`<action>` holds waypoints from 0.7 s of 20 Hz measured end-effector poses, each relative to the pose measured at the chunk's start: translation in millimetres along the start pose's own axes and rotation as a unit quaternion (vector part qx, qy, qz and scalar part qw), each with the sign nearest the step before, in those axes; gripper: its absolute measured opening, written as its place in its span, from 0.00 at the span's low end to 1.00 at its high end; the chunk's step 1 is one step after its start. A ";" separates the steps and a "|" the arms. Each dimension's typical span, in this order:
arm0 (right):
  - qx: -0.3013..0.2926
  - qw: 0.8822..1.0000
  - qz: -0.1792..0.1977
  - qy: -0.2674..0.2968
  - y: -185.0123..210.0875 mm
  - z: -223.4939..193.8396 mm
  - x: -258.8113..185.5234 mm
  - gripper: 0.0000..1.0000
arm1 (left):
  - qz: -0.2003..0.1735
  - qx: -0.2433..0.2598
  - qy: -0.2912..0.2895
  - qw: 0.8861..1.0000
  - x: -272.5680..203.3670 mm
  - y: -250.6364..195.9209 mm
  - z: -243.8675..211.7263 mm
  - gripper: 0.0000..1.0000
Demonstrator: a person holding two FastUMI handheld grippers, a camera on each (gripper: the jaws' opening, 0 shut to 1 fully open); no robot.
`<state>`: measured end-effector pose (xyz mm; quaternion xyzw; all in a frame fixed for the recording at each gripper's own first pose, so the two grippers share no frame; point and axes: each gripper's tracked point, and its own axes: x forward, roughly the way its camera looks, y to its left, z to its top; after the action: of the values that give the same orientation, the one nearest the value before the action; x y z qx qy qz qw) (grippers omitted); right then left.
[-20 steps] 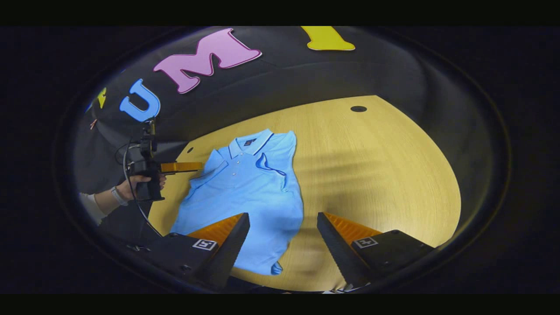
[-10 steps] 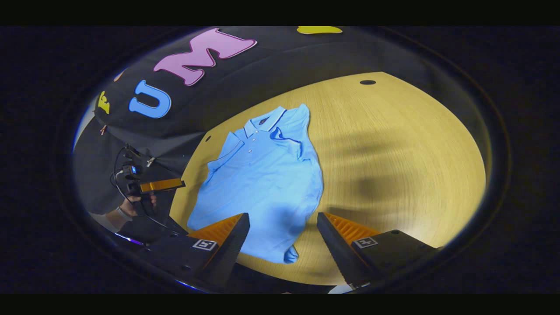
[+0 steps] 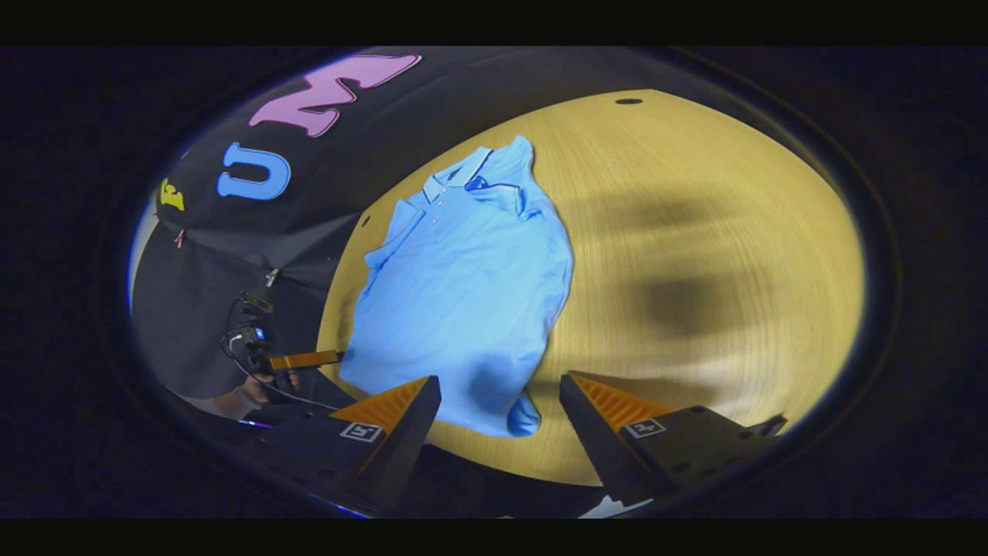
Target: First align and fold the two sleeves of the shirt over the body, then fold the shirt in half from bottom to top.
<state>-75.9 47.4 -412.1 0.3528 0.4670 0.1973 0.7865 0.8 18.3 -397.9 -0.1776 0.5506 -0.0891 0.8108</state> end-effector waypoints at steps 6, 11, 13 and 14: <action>0.022 0.998 0.044 0.032 22.8 -23.9 5.4 0.96 | -0.036 -0.024 0.021 0.999 3.3 -16.9 -15.1 0.87; 0.094 0.993 0.065 0.024 23.1 -18.2 18.9 0.95 | -0.040 -0.006 0.005 0.999 15.6 -32.3 -19.2 0.83; 0.135 0.989 0.052 0.023 10.1 -17.6 27.3 0.67 | -0.043 -0.006 -0.015 0.999 25.3 -39.5 -16.3 0.82; 0.161 0.986 0.043 0.021 1.1 -17.1 32.0 0.58 | -0.019 0.006 -0.017 1.000 30.8 -32.0 -18.1 0.80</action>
<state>-75.2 74.9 -435.8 0.4900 0.4938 0.1607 0.7002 -2.7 -25.1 -418.0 -0.1847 0.5323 -0.1049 0.8195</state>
